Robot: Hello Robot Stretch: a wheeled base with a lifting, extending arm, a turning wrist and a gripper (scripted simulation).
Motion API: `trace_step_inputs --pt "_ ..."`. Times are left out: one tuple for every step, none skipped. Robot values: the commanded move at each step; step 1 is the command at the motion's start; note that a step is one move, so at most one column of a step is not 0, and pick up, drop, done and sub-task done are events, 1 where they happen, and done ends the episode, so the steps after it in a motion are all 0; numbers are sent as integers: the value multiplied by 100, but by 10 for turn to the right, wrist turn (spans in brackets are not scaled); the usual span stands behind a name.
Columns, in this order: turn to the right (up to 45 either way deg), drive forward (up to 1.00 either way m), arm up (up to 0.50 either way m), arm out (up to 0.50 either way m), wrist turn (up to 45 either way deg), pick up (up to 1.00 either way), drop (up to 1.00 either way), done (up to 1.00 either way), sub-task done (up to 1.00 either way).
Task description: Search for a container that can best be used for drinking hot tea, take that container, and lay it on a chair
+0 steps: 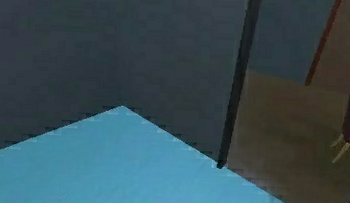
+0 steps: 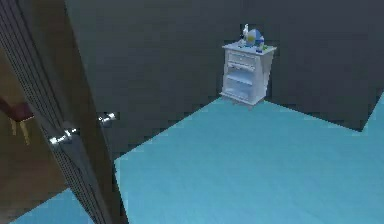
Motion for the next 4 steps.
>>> trace_step_inputs --pt "180 0 0 0 0 0 0 0 0" --pt "0 55 0 0 0 0 0 0 0" --pt "270 0 0 0 0 0 0 0 0" --pt "0 30 0 0 0 0 0 0 0"
